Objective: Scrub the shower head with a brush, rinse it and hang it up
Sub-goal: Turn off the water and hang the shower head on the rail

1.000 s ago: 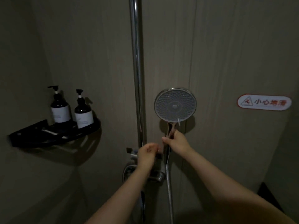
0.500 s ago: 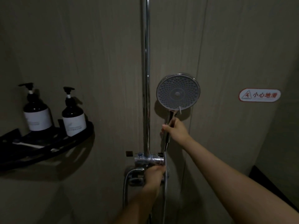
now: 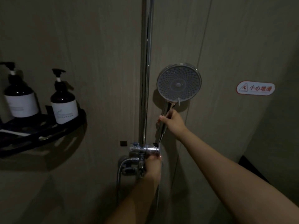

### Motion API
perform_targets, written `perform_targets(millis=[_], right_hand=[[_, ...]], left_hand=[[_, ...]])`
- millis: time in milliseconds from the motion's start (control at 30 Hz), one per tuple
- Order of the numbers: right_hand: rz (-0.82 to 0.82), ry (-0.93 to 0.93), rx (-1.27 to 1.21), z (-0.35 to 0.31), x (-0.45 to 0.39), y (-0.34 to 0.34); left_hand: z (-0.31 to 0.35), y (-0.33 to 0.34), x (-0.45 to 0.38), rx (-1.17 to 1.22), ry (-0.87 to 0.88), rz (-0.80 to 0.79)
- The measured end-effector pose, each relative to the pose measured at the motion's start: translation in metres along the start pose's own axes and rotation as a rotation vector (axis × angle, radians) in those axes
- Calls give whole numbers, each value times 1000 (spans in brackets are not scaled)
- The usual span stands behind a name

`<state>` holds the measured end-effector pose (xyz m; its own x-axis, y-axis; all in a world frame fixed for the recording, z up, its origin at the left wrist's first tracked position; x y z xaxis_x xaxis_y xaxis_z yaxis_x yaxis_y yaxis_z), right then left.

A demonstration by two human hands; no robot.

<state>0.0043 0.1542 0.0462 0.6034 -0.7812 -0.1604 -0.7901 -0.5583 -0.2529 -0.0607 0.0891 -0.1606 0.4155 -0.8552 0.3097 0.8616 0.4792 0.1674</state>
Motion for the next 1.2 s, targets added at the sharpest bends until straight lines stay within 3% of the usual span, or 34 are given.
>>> perform_targets(millis=[233, 333, 667, 933, 1100, 1200], right_hand=[[-56, 41, 41, 21, -2, 13], [-57, 49, -10, 27, -2, 19], [-135, 2, 191, 16, -5, 28], [-206, 63, 213, 20, -10, 24], [-311, 159, 140, 27, -11, 22], [-254, 82, 248, 18, -10, 14]], left_hand=[[-12, -3, 2, 201, 127, 107], [-22, -3, -5, 208, 106, 104], [-11, -7, 1, 182, 127, 194], [-13, -11, 3, 252, 81, 264], [-6, -12, 1, 59, 60, 192], [3, -12, 2, -159, 64, 133]])
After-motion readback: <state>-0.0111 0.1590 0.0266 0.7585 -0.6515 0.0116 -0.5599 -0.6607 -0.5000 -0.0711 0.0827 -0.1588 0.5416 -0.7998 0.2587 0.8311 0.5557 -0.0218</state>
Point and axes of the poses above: each hand's wrist, its own x-axis away from the middle knuckle, its own y-axis out of the palm, z = x × y, the point moved 10 cm from there along -x, towards the middle knuckle, and after that the axes turned 13 degrees about -z, right-handed, at the moved point
